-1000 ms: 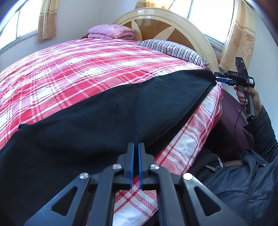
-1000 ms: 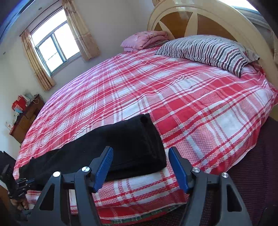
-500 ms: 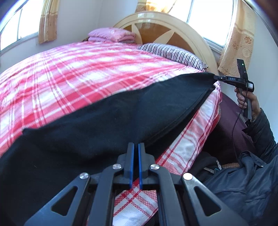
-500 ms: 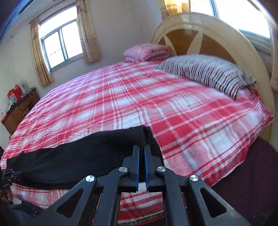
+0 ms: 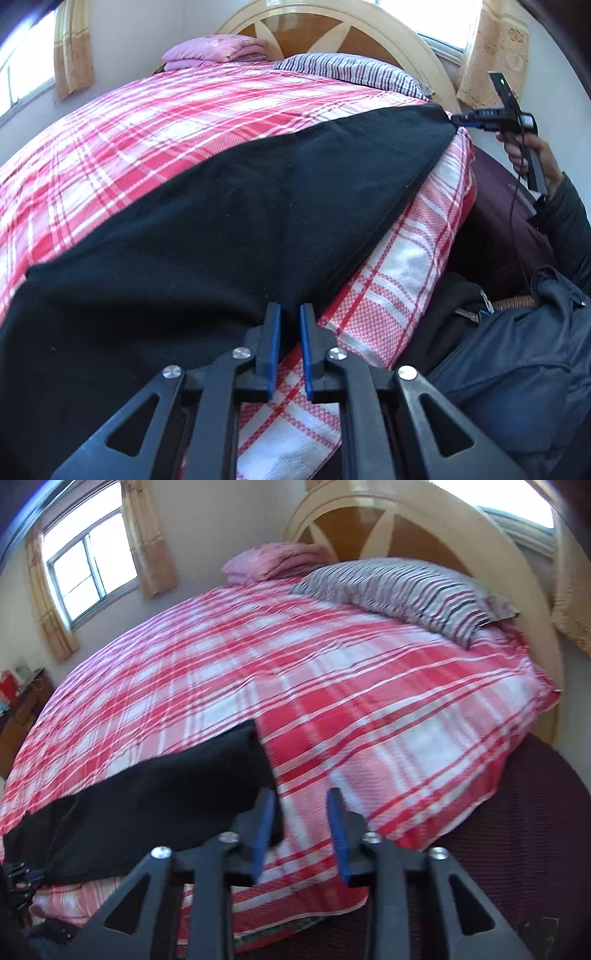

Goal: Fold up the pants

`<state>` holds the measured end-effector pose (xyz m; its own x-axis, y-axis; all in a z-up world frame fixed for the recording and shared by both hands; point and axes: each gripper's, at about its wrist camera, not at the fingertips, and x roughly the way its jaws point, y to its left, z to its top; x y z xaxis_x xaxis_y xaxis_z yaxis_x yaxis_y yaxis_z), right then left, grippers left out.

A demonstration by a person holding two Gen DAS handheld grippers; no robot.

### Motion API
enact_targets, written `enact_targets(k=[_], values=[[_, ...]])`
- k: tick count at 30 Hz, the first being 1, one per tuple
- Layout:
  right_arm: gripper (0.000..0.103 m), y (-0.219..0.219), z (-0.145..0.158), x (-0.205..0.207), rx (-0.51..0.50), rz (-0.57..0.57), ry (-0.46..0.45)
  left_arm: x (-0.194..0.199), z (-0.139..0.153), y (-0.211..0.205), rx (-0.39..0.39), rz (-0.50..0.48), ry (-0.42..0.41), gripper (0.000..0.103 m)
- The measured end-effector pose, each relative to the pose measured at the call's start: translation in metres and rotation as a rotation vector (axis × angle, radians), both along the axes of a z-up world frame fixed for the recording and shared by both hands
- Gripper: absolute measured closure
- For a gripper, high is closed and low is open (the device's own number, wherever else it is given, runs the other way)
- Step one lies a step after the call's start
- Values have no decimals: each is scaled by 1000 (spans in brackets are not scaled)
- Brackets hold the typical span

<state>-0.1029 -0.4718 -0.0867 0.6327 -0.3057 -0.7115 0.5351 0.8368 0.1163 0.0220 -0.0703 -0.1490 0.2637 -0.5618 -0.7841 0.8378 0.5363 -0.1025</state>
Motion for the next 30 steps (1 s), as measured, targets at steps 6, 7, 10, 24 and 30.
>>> enact_targets(k=[6, 7, 10, 24, 30], values=[[65, -16, 20, 5, 152, 51, -101, 6, 33, 23, -66, 41, -88, 68], [65, -20, 20, 12, 176, 58, -96, 10, 37, 27, -86, 65, -92, 56], [65, -36, 10, 40, 334, 97, -57, 29, 37, 33, -141, 131, -36, 48], [100, -30, 7, 65, 405, 183, -212, 30, -2, 9, -28, 147, 3, 48], [99, -22, 13, 61, 250, 129, -154, 27, -4, 4, -7, 140, -24, 43]])
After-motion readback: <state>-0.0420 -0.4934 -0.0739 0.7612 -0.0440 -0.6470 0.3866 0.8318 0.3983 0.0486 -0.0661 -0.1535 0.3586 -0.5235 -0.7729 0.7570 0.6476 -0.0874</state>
